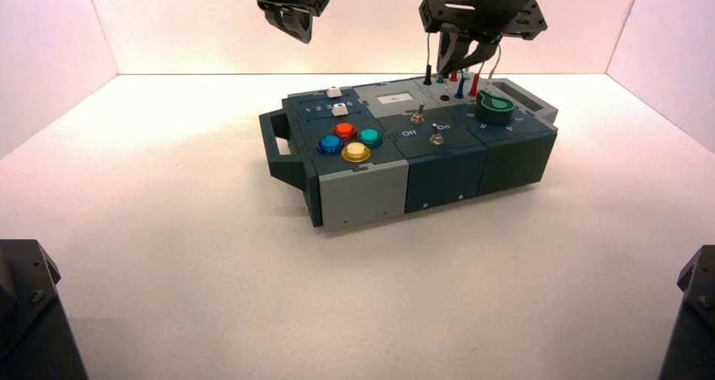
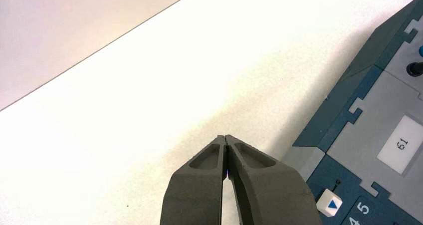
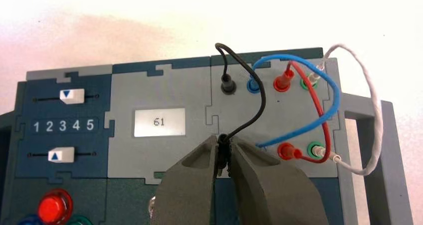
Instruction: Insert the black wire.
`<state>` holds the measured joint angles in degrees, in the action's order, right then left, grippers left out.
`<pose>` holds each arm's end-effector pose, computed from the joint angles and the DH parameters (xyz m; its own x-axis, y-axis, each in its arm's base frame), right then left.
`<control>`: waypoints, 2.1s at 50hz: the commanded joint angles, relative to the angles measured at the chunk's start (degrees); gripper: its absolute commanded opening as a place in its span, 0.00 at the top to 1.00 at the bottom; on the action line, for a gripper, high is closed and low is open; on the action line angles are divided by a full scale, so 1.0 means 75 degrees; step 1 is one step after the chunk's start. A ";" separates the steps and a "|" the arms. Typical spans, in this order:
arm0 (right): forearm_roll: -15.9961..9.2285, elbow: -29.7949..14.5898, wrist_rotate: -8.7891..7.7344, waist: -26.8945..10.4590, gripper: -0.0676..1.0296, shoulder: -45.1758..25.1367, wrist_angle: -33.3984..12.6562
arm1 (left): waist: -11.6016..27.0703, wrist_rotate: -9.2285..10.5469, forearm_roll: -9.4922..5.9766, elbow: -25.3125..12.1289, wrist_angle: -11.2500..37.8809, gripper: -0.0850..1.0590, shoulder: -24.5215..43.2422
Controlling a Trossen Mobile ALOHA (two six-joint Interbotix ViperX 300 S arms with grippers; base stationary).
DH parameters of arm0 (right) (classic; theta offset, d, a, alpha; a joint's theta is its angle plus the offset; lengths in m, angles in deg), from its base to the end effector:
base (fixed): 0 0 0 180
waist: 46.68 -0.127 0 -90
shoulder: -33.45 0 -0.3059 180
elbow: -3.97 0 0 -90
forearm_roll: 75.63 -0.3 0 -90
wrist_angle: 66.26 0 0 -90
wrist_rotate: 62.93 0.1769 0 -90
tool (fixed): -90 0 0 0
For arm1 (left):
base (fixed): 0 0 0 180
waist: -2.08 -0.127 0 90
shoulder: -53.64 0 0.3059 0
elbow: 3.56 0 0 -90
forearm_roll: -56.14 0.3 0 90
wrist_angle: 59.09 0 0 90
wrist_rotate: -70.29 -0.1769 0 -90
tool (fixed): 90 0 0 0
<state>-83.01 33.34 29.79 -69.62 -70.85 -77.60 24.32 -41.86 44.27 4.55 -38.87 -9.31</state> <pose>0.3613 0.1578 0.0716 0.5193 0.2472 -0.8181 -0.2666 0.9563 0.1197 0.4447 -0.1954 0.0822 0.5029 -0.2824 -0.8169 0.5522 0.8321 0.0523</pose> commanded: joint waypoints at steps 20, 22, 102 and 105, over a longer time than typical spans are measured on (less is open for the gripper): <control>0.0047 0.0082 0.0012 -0.0023 0.96 0.0176 0.0469 | -0.0047 0.0012 0.0000 -0.0070 -0.0117 0.95 -0.0387; 0.0047 0.0094 0.0012 -0.0023 0.96 0.0164 0.0504 | -0.0047 0.0012 -0.0012 -0.0070 -0.0129 0.95 -0.0387; 0.0117 0.0094 0.0000 -0.0023 0.96 -0.0211 0.0902 | -0.0047 0.0000 0.0000 -0.0070 -0.0187 0.95 -0.0363; 0.0141 0.0082 0.0000 -0.0023 0.96 -0.0199 0.0914 | -0.0047 0.0000 0.0012 -0.0070 -0.0187 0.95 -0.0363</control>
<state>-82.31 35.10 29.79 -69.62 -73.49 -71.27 24.32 -41.77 44.27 4.55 -39.75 -9.49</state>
